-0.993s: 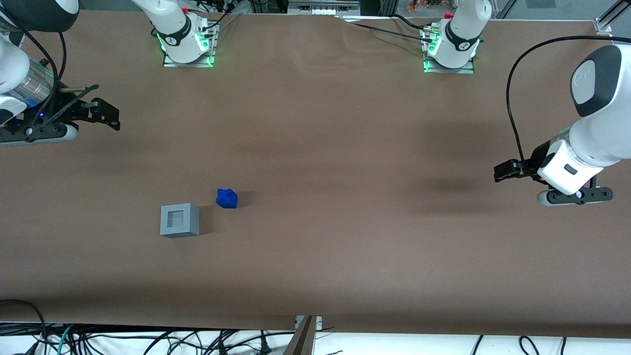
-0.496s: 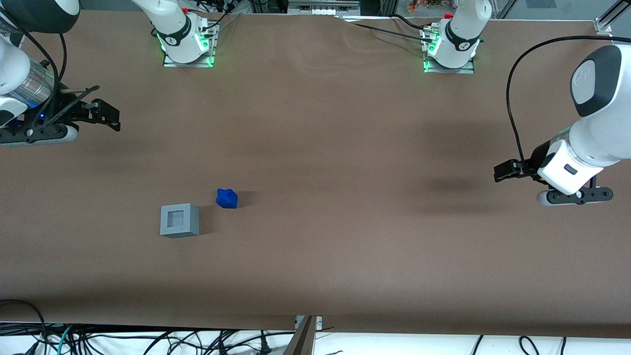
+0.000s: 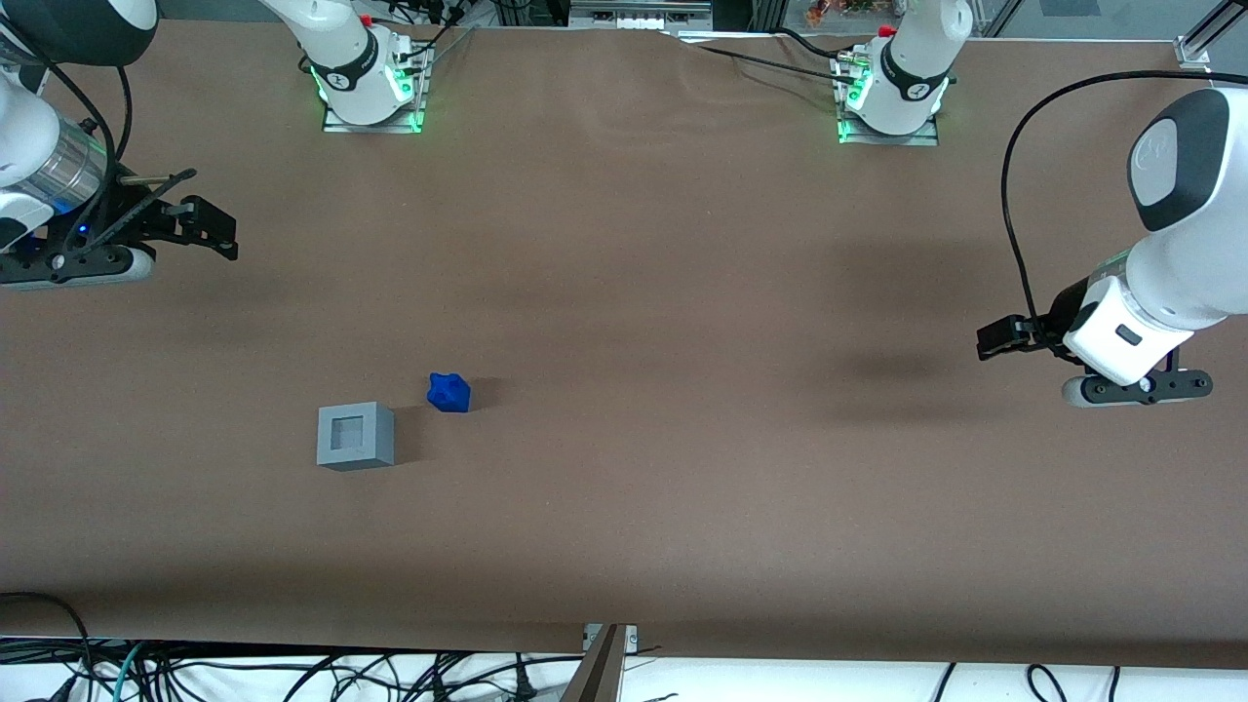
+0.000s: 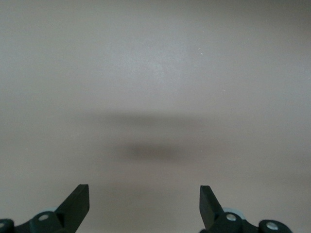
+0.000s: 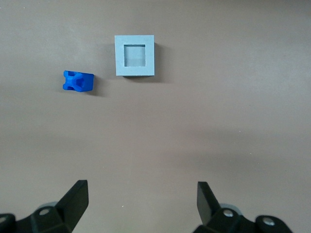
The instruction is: Insert blue part into gray base with right arm
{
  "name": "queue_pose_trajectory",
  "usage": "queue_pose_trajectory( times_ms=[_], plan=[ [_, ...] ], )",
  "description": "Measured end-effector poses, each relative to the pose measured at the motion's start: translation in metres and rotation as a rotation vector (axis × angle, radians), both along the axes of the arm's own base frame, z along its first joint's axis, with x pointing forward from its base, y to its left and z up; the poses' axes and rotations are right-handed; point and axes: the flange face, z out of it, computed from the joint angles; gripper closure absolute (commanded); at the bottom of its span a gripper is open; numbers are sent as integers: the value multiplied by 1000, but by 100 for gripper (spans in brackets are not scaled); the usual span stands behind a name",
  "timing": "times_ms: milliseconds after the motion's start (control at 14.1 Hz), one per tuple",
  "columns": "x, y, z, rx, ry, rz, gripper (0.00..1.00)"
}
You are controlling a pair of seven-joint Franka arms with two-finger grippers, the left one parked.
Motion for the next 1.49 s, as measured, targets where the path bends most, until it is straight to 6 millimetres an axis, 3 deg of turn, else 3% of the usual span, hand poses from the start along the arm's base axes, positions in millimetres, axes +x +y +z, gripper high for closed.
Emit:
queue_pose_trajectory(
  times_ms=[496,709,1135,1489],
  plan=[
    [1,0,-1,3,0,0,1],
    [14,10,-15,47,-39,3,1],
    [46,89,-109,129,-128,-11,1],
    [69,113,-171,157,-171,-71,1]
  ],
)
